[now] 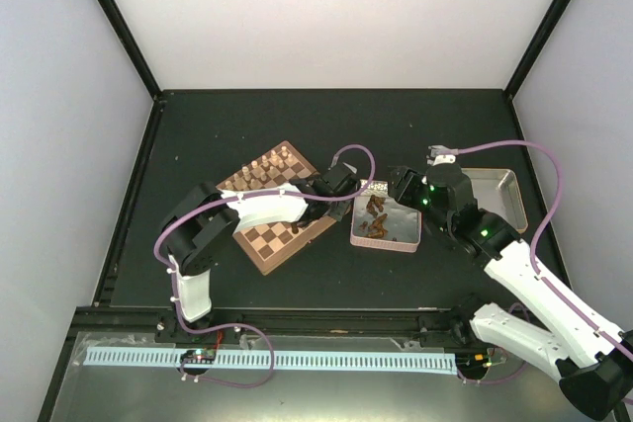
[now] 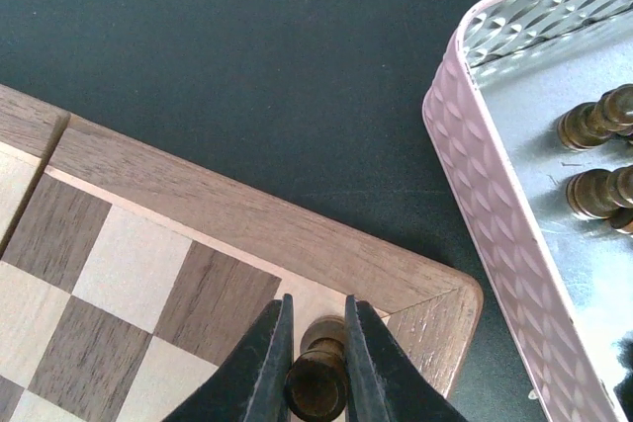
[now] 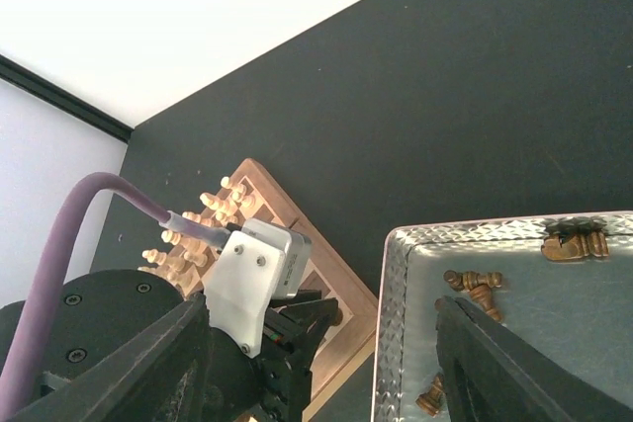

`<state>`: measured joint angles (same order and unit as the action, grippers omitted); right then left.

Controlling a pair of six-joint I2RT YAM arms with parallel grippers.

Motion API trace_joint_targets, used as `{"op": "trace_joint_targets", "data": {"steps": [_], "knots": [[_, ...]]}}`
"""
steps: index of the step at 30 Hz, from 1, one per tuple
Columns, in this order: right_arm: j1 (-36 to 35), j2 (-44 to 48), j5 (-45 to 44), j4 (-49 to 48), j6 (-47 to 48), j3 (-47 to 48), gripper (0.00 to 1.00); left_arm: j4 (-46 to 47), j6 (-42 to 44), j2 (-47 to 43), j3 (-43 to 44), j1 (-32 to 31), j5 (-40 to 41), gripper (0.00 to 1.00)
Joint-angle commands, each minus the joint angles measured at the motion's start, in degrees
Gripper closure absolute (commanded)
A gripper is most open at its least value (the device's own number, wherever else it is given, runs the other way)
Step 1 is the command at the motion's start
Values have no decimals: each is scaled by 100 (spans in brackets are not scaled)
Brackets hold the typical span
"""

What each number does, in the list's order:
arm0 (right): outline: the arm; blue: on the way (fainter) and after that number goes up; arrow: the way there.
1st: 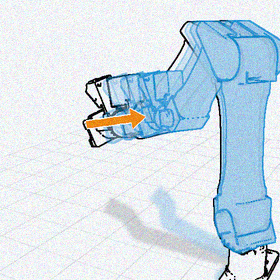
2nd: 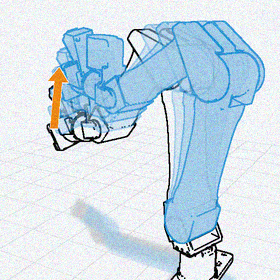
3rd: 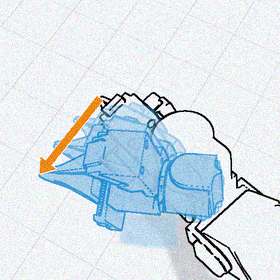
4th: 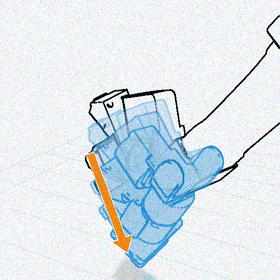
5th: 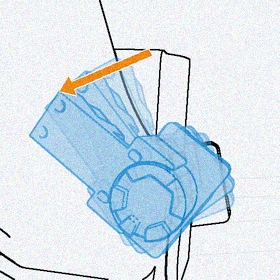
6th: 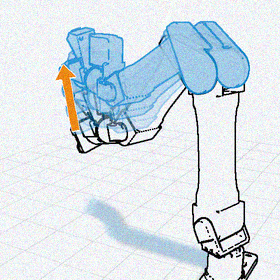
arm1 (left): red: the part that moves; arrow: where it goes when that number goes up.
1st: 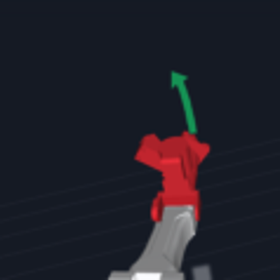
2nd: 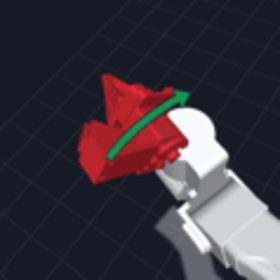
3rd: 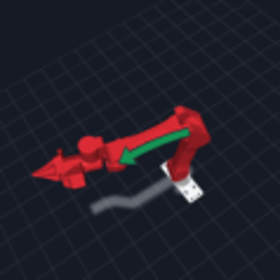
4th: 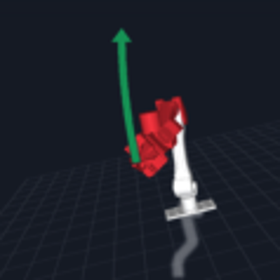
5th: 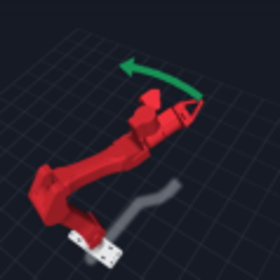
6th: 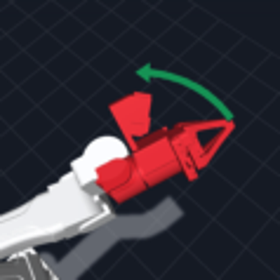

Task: Set up the chess pieces on the board
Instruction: Place the chess piece on the chessboard.

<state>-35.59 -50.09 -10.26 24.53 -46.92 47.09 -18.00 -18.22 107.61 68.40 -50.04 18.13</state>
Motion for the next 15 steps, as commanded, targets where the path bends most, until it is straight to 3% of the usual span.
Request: {"op": "trace_joint_targets", "data": {"steps": [1, 15], "knots": [[27, 25, -63, -7, -79, -77, 36, -20, -49, -69, -108, 29, 74, 93], [31, 26, -10, -28, -107, -101, 36, -156, -118, -256, -141, 28, 148, 89]]}}
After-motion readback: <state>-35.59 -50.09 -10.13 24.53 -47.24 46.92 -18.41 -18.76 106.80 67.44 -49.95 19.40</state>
